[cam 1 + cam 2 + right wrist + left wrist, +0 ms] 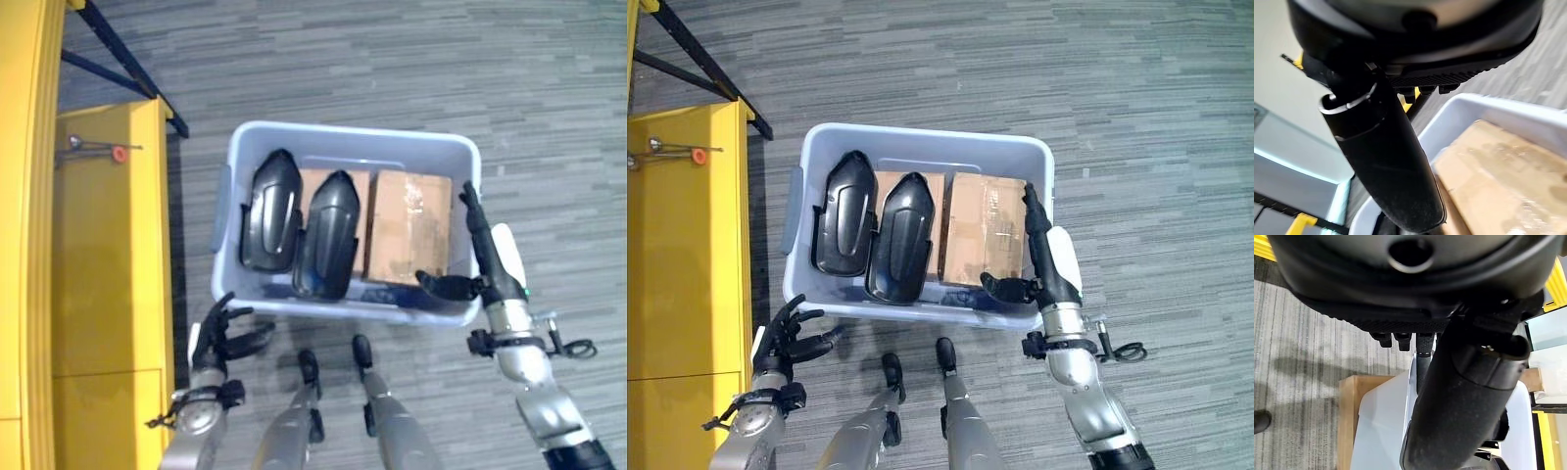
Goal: Move parts from the plastic box to the shelf.
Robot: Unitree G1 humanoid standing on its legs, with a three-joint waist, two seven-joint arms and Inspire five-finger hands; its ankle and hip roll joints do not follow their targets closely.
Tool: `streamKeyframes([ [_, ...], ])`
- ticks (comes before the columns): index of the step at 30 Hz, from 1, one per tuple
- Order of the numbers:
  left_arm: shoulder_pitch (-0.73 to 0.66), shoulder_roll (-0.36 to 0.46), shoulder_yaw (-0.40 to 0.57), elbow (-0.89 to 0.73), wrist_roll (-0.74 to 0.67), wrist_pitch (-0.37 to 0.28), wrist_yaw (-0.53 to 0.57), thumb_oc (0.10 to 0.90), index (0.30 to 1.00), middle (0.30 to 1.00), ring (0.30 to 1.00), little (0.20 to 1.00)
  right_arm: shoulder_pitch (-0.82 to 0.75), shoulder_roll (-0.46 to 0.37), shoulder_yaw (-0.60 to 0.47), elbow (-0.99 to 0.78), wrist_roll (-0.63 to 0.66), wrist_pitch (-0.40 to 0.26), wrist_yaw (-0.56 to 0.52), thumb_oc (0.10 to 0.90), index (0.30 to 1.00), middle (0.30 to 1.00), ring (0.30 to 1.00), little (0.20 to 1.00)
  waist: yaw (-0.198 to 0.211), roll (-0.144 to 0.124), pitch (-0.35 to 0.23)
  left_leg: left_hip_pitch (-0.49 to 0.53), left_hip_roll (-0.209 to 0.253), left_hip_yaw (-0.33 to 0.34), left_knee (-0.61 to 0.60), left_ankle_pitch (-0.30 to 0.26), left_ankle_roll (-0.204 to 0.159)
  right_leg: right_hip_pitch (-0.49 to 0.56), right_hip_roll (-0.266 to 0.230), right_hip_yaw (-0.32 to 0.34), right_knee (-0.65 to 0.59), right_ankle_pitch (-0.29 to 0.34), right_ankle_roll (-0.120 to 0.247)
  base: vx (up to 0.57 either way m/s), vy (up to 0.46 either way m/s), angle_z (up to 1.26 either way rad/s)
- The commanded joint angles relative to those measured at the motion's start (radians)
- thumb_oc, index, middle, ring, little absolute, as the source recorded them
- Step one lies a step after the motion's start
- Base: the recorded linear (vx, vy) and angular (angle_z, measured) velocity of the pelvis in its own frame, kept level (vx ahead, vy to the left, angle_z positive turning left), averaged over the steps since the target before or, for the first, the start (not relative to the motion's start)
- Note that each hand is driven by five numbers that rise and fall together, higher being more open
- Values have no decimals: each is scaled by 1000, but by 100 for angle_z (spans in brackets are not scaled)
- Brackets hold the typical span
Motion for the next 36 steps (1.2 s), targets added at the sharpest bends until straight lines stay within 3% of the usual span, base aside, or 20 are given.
streamKeyframes([
  [1, -26, 41, -26, -46, 0, -56, 3, 900, 1000, 1000, 1000, 1000, -60, -50, -4, -53, -48, -58, -39, 900, 1000, 1000, 1000, 1000, 3, -11, -52, -59, 88, -24, 102, -1, -59, 7, -115, -14, 67, -74, 103, -2, -2, 11],
  [10, -51, 41, -49, -53, -15, -60, 15, 900, 1000, 1000, 1000, 1000, -277, -62, 106, -23, -65, -37, -37, 900, 1000, 1000, 1000, 1000, 45, -17, -23, -89, 73, -58, 94, 7, -52, -3, -125, -53, 70, -74, 105, 4, -2, 14],
  [21, -61, 39, -59, -63, -33, -62, 22, 900, 1000, 1000, 1000, 1000, -378, -47, 178, -23, -76, -33, -17, 900, 1000, 1000, 1000, 1000, 83, -23, -27, -97, 60, -100, 73, 21, -44, 2, -138, -79, 79, -87, 98, 15, -4, 12],
  [36, -49, 60, -80, -82, -30, -45, -5, 900, 1000, 1000, 1000, 1000, -405, -29, 198, -43, -74, -27, -9, 900, 1000, 1000, 1000, 1000, 74, -19, -35, -42, 85, -89, 49, 19, -47, -6, -117, -43, 124, -115, 85, -4, -19, -2],
])
